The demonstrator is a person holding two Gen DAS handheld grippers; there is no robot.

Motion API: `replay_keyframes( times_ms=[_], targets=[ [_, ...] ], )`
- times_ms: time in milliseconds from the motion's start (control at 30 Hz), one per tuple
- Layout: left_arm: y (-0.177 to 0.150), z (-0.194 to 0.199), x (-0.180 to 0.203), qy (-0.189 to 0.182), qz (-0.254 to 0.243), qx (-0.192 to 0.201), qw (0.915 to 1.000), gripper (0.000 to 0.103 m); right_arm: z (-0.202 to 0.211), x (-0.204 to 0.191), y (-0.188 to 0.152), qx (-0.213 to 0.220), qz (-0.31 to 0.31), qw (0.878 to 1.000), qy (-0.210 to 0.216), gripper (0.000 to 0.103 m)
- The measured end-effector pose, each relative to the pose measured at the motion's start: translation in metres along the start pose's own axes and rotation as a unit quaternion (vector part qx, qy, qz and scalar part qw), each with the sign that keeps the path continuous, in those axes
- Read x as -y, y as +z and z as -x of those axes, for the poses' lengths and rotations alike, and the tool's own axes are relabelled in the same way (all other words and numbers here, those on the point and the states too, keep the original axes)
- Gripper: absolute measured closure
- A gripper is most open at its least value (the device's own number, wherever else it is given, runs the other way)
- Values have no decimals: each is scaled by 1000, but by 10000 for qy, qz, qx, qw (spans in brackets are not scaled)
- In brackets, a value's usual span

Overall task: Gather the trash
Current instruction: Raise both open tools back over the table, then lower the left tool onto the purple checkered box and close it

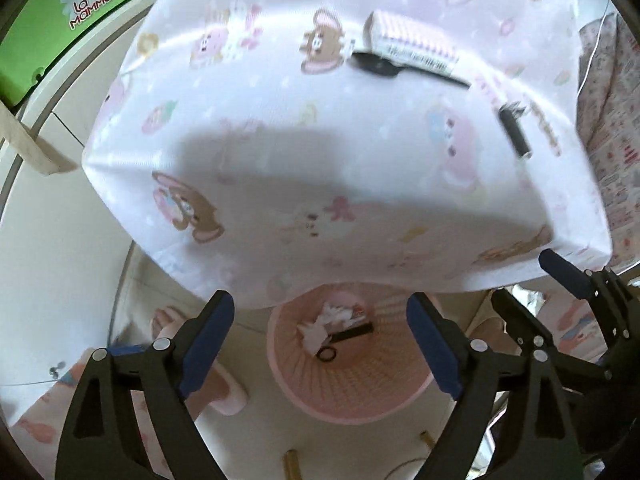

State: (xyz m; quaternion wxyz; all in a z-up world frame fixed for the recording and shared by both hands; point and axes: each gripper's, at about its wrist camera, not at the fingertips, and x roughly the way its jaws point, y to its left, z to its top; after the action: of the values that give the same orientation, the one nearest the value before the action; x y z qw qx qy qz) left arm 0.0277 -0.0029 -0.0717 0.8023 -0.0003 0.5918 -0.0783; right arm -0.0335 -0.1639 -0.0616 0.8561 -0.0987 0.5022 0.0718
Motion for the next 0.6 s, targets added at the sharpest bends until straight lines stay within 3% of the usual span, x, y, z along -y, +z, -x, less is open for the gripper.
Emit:
replay_keyframes(
  times_ms=[333,467,600],
  targets=[
    [4,22,1,409,-90,578,9974,16,27,15,6,462,-254,9985,138,40],
    [5,38,9,775,-278,1080,9907,17,47,22,12,618,-425,9967,294,40],
    [23,60,16,712,-614,1326,9867,17,70,40,29,989,-554,9935,141,38]
  ],
)
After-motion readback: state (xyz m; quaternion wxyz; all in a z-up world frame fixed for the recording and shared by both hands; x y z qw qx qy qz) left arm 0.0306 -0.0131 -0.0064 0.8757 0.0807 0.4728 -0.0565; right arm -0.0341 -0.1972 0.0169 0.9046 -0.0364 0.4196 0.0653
